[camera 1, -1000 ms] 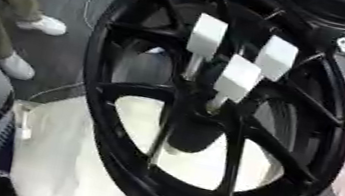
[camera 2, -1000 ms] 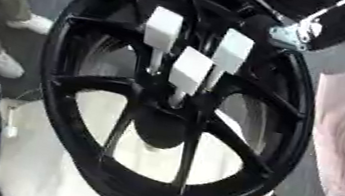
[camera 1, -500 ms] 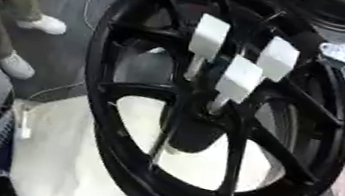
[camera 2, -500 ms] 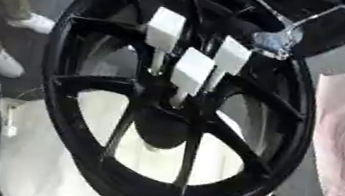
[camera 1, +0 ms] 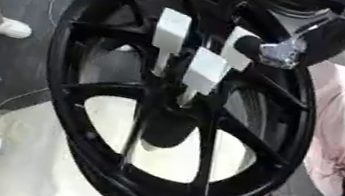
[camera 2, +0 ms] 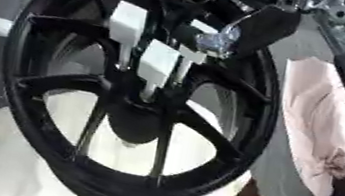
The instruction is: Pull the pin out of the wheel hub.
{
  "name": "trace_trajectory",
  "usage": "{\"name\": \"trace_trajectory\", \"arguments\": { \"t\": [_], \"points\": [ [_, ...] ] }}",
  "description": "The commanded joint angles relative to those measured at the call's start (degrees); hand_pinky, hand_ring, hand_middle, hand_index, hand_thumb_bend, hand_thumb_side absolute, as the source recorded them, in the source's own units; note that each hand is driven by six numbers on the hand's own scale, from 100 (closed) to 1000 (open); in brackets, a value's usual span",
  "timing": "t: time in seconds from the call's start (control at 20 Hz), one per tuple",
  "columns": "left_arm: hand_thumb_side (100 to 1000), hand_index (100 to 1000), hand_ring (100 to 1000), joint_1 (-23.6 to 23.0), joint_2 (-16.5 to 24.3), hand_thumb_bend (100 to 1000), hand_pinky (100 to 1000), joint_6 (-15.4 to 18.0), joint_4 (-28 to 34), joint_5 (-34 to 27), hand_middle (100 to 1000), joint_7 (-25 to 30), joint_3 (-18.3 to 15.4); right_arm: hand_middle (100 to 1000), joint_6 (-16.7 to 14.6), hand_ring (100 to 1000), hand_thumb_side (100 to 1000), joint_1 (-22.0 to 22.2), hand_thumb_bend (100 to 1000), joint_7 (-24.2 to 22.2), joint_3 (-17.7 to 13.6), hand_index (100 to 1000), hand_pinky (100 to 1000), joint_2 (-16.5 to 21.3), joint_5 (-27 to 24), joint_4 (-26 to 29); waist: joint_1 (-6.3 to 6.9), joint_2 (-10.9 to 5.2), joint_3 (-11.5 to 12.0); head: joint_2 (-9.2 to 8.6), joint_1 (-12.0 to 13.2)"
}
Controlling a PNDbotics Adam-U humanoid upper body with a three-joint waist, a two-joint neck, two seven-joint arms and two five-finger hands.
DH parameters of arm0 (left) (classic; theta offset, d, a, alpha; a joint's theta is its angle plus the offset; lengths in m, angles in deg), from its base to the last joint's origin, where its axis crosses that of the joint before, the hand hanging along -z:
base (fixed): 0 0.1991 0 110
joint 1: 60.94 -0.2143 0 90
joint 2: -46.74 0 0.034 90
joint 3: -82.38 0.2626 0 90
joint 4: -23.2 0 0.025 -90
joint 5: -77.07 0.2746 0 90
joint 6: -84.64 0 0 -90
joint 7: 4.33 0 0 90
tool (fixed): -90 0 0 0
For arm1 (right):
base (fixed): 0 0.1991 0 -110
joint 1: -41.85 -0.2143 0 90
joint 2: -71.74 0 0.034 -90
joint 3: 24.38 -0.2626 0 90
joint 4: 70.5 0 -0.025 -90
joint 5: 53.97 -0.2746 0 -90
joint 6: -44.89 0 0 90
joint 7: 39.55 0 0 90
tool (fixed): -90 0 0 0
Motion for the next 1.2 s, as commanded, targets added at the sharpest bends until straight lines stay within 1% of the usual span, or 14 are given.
{"name": "trace_trajectory", "arguments": {
  "t": [0.05,0.15,0.2,0.4,0.85,1.2],
  "points": [
    [695,774,721,0.44,1.67,100,526,0.03,0.68,0.25,657,-0.17,-0.46,671,0.01,728,769,-0.43,240,-0.46,-0.88,815,765,-0.05,0.77,-0.19,0.39,-1.22,0.02,0.32,-0.37],
    [695,774,721,0.47,1.64,100,525,-0.01,0.68,0.27,657,-0.15,-0.43,679,-0.10,736,756,-0.36,243,-0.43,-0.87,823,770,-0.54,1.37,-0.43,0.35,-1.22,0.08,0.32,0.10],
    [695,774,721,0.47,1.63,100,525,-0.05,0.67,0.31,657,-0.16,-0.43,681,-0.19,738,771,-0.27,256,-0.32,-0.91,824,771,-0.66,1.77,-0.57,0.34,-1.21,0.10,0.32,0.41],
    [697,773,721,0.43,1.65,100,524,-0.14,0.70,0.31,656,-0.27,-0.46,689,-0.53,745,762,0.15,270,0.47,-1.13,831,773,-0.99,3.46,-1.40,0.20,-1.16,0.13,0.32,1.46],
    [701,772,721,0.37,1.95,100,521,-0.26,0.71,0.67,655,-0.33,-0.51,689,-1.02,749,747,1.02,288,2.20,-1.77,844,772,-1.03,6.22,-2.60,-0.20,-0.41,0.18,0.32,2.04],
    [705,771,721,0.21,2.10,100,519,-0.51,0.69,1.00,655,-0.57,-0.59,664,-0.43,739,714,2.44,345,3.55,-2.80,869,770,-1.10,6.60,-3.24,-0.32,0.06,-0.38,0.32,2.72]
  ]
}}
